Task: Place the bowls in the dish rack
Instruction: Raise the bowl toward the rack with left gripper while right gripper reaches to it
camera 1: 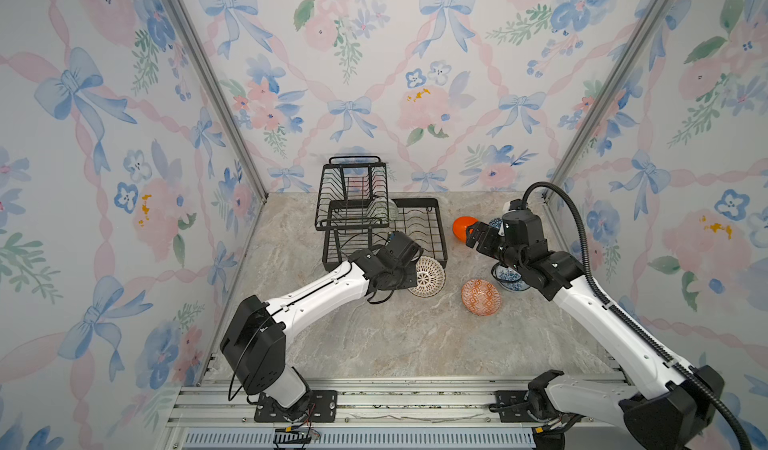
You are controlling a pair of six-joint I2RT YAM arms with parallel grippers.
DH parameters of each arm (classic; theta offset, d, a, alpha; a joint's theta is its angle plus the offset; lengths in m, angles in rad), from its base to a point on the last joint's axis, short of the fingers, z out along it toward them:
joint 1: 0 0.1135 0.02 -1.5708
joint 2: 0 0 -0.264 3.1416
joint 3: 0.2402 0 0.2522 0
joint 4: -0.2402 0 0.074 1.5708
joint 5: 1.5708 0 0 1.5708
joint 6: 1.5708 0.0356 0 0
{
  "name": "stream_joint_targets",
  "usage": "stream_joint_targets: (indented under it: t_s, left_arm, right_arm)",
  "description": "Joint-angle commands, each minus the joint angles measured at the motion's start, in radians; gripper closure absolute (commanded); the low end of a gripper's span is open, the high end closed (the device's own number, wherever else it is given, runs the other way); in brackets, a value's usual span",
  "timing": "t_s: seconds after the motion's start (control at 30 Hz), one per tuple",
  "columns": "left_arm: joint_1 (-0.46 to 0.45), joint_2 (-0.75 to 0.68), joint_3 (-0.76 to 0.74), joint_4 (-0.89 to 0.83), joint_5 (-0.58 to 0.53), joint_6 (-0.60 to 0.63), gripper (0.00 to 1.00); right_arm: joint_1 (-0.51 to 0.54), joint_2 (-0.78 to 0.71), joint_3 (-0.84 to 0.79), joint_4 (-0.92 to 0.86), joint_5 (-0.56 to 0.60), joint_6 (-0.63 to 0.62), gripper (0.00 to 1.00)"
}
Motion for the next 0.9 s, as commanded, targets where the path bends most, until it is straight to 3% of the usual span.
stream_joint_targets:
  t_s: [0.0, 0.27, 0.43, 0.53, 0.7, 0.87]
  left_arm:
    - [-0.015, 0.045, 0.106, 0.035, -0.084, -0.028, 1.00]
    - [-0.015, 0.216, 0.430, 0.052, -0.111, 0.050, 1.00]
    - [-0.015, 0.278, 0.570, 0.070, -0.218, 0.084, 1.00]
    - [-0.012, 0.286, 0.583, 0.132, -0.293, 0.108, 1.00]
    - [0.009, 0.294, 0.575, 0.289, -0.320, 0.151, 1.00]
    - [0.018, 0.277, 0.473, 0.562, -0.373, 0.215, 1.00]
  right_arm:
    - [-0.039, 0.013, 0.076, -0.054, -0.073, 0.066, 0.03]
    - [-0.070, 0.048, 0.291, -0.091, -0.054, 0.092, 0.03]
    - [-0.086, 0.105, 0.412, -0.139, -0.082, 0.179, 0.03]
    - [-0.091, 0.131, 0.456, -0.092, -0.107, 0.251, 0.03]
    - [-0.088, 0.203, 0.585, -0.067, -0.132, 0.377, 0.03]
    - [-0.057, 0.270, 0.702, -0.078, -0.109, 0.434, 0.03]
